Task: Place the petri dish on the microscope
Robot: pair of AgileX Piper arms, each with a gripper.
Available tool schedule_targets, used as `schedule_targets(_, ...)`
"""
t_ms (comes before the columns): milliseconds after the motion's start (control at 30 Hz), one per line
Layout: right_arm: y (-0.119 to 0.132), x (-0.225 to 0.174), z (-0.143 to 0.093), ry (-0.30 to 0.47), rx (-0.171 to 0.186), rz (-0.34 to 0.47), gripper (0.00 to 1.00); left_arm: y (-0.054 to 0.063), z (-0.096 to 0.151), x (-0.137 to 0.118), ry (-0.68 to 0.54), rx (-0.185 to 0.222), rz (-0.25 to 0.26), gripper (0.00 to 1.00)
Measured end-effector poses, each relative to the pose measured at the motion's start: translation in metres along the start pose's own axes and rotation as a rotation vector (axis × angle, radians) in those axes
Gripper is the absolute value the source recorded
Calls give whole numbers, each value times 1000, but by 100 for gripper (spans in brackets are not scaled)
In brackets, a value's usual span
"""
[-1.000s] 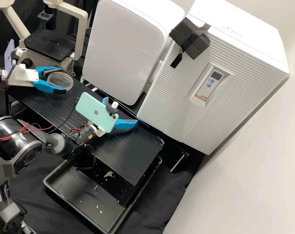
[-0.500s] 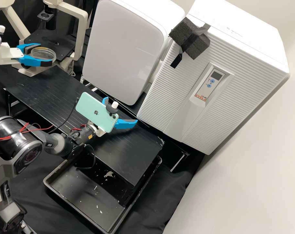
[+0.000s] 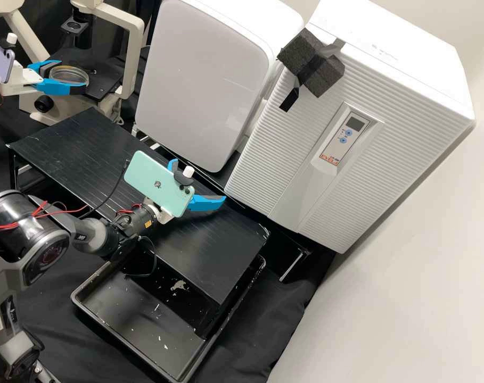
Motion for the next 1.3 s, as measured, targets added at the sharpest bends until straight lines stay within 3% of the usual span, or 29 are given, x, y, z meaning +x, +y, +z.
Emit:
schedule_targets(367, 0, 0, 0, 0, 0, 0, 100, 15, -4, 33, 77, 6, 10, 0)
schedule_targets(700, 0, 0, 0, 0, 0, 0, 100, 13, -8, 56, 91, 50, -9, 0)
schedule_targets(1033, 0, 0, 0, 0, 0, 0, 100, 11, -11, 64, 105, 40, -2, 0)
schedule_targets(1067, 0, 0, 0, 0, 0, 0, 100, 10, -12, 65, 106, 40, -4, 100)
schedule_targets(1300, 0, 0, 0, 0, 0, 0, 100, 3, -15, 68, 113, 71, -13, 100)
